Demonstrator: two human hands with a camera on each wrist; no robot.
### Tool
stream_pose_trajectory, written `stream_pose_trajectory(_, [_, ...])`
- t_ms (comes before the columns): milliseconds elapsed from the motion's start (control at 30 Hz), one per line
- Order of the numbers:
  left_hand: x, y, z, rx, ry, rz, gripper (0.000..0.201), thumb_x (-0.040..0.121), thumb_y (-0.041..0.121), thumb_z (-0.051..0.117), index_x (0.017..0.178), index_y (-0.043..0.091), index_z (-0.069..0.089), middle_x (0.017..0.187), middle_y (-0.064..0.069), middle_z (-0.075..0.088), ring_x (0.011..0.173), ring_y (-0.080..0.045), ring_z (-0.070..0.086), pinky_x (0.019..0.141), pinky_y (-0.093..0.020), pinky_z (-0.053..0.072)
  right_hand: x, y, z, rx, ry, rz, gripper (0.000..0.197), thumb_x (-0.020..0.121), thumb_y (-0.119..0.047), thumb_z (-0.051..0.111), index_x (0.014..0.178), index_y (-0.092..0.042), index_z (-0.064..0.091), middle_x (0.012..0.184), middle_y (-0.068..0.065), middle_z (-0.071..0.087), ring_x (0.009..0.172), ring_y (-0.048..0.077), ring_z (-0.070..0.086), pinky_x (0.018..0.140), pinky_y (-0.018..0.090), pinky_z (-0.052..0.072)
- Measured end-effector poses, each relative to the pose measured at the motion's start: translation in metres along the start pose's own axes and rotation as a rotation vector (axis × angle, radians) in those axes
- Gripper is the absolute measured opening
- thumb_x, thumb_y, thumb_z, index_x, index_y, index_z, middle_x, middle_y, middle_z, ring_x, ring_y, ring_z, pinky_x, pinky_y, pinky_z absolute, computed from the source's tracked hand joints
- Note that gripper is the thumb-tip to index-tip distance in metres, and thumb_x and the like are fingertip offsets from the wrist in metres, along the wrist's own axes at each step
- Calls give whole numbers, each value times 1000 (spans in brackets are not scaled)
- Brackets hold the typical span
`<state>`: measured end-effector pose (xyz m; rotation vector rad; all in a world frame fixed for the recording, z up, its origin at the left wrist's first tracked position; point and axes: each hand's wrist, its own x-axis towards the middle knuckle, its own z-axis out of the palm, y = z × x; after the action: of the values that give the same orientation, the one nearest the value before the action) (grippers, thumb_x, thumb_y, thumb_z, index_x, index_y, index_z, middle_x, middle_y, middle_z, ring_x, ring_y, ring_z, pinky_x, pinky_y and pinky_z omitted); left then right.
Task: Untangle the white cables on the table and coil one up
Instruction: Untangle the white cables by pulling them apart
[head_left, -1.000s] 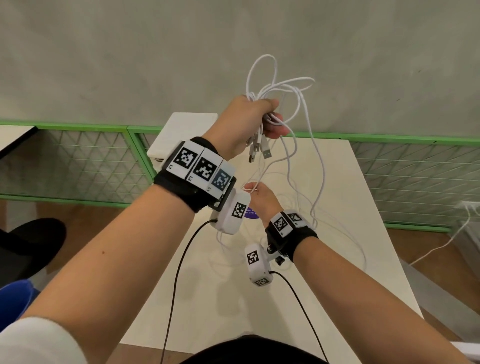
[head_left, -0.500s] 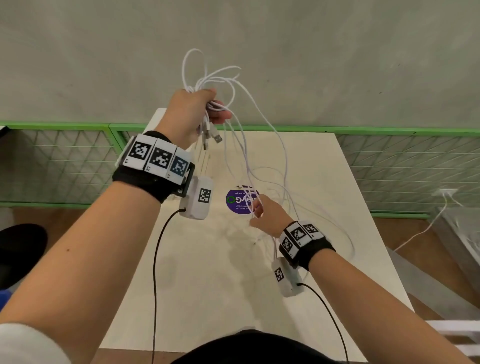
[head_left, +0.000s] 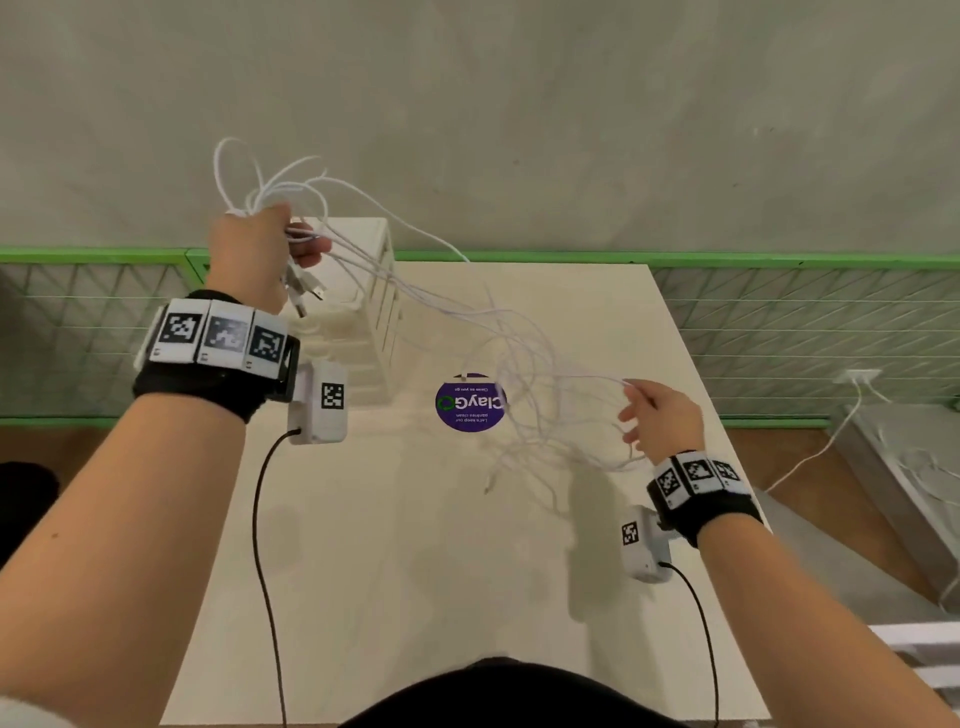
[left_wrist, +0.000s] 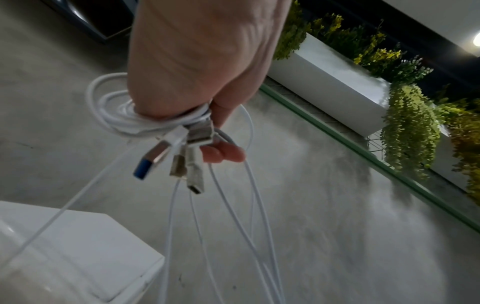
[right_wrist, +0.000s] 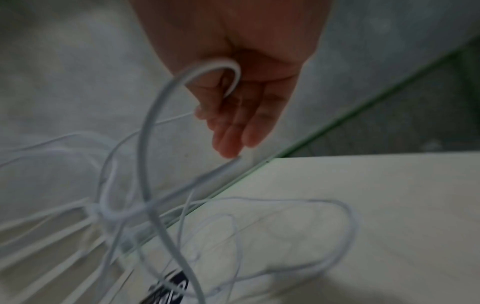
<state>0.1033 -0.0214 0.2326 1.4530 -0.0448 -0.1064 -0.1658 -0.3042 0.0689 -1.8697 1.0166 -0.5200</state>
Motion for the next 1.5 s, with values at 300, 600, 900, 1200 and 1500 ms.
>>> stream_pose_trajectory(300, [-37,-19,38,387,-119,52,20,94,13,51,78,11,63,66,3,64,33,-2,48,31,-17,30,13,-47,6,-34,-190,-106,17,91,-22,58,96,-10,70,75,-10,59,66,1,53,60,11,41])
stream_pose_trajectory(600, [-93,-67,88,298,-610,50,19,95,26,59,84,14,70,58,-7,65,47,-23,45,35,-20,37,-10,-160,32,195,-320,-471,12,90,-12,60,85,-7,69,60,-21,60,57,-10,53,59,5,38])
stream_pose_trajectory(900, [-88,-104,96,651,-519,146,38,78,6,68,59,15,36,59,-1,37,53,-15,35,46,-18,27,-11,-178,6,387,-123,-485,16,92,-12,58,77,-15,64,43,-21,48,43,-2,41,49,8,31])
stream_pose_trajectory(1200, [-57,-159,53,828,-375,10,40,74,23,76,59,10,41,59,-6,42,53,-19,40,50,-27,33,27,-165,-49,724,274,-452,19,91,-22,57,73,-20,63,47,-14,37,44,7,27,45,29,18])
stream_pose_trajectory(1500, [-66,-108,73,582,-351,132,40,80,30,76,54,7,56,41,8,56,37,-4,48,43,-18,39,20,-123,-14,-308,46,-552,45,88,-9,55,132,-15,52,142,9,42,133,24,33,109,27,22])
